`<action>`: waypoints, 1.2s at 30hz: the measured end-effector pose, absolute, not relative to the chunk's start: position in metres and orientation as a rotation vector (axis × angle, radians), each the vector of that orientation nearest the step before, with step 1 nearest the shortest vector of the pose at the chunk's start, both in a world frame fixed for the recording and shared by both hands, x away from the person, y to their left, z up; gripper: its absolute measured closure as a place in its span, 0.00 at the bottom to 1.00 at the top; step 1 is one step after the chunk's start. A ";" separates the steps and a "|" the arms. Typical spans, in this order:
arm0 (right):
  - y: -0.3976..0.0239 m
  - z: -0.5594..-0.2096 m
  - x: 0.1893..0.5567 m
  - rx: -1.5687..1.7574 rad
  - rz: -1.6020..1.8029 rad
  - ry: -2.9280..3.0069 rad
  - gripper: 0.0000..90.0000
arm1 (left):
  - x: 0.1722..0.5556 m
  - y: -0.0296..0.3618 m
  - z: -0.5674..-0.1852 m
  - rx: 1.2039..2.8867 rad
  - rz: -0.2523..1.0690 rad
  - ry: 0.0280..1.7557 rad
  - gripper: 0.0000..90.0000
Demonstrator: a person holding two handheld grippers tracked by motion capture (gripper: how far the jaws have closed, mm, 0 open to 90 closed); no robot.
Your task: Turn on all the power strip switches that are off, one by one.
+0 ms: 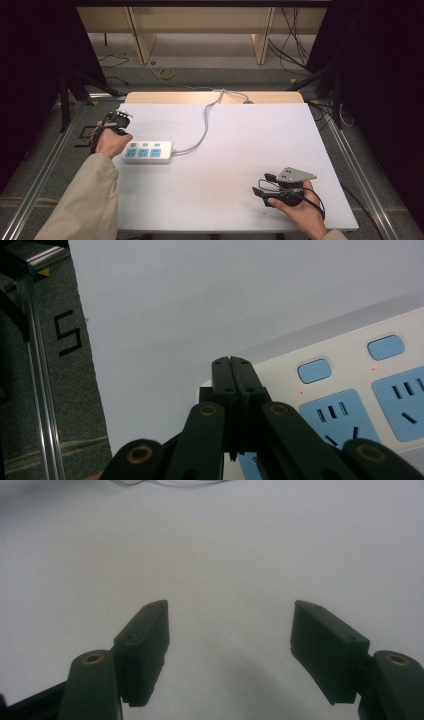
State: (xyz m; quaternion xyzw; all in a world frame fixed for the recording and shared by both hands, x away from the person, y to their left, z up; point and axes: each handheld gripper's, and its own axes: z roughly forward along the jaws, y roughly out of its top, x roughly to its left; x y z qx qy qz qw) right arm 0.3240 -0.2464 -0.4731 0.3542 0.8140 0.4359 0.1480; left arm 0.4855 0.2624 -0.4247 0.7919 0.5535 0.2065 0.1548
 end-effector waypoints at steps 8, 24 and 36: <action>-0.246 -0.473 0.324 1.018 1.253 2.342 0.36 | 0.490 0.258 -0.427 2.319 0.543 1.580 1.00; -0.246 -0.473 0.324 1.018 1.254 2.341 0.36 | 0.496 0.256 -0.430 2.372 0.511 1.594 1.00; -0.246 -0.473 0.324 1.016 1.252 2.342 0.36 | 0.499 0.255 -0.433 2.375 0.493 1.601 1.00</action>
